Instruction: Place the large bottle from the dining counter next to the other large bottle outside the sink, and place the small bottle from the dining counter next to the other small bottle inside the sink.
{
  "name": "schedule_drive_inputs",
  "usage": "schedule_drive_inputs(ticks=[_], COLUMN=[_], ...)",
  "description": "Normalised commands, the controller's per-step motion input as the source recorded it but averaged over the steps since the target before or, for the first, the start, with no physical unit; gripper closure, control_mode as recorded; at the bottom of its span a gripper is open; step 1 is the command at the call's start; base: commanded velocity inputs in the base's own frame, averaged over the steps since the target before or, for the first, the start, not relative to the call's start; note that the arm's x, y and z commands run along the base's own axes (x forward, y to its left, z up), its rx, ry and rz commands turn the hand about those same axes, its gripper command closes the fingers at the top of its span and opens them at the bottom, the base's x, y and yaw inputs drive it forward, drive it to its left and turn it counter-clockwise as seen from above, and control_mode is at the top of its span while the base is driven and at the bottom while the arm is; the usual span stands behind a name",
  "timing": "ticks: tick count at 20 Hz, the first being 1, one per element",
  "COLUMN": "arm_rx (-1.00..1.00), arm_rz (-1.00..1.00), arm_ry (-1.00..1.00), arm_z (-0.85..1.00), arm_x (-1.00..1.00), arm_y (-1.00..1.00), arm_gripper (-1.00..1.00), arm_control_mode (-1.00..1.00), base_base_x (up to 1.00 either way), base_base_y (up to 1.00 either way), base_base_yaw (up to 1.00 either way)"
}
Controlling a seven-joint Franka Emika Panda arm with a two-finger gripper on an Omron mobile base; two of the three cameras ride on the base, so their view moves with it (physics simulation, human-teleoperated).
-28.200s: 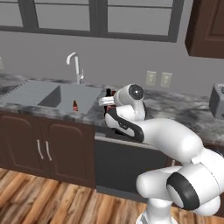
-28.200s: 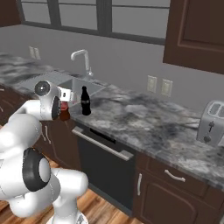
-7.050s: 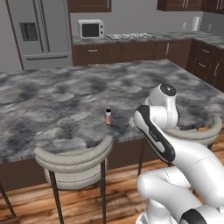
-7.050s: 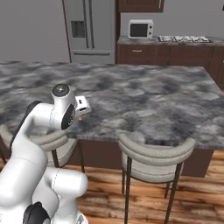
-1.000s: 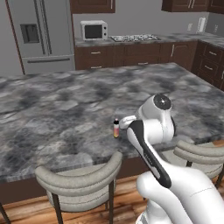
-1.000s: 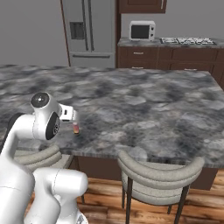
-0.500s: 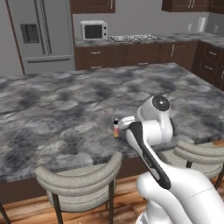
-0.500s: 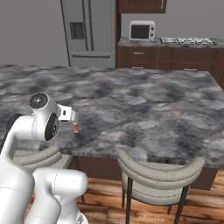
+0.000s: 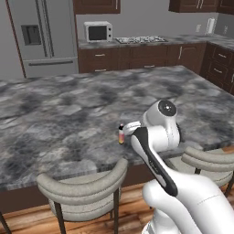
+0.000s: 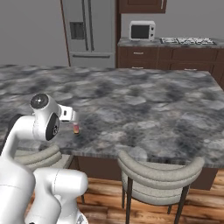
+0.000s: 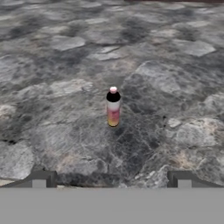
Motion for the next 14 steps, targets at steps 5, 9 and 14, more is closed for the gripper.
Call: schedule_drive_inputs(ticks=[5,9,14], arm_rx=[0.0,0.0,0.0], arm_rz=[0.0,0.0,0.0], arm_ry=[0.0,0.0,0.0], arm_z=[-0.11,-0.02,0.0], arm_x=[0.13,0.16,0.16], arm_y=[0.0,0.0,0.01], arm_gripper=[-1.0,-1.0,-1.0], arm_control_mode=[-1.0,-1.0,-1.0], base_base_x=[0.0,0.0,0.0], base_base_y=[0.0,0.0,0.0], base_base_yaw=[0.0,0.0,0.0])
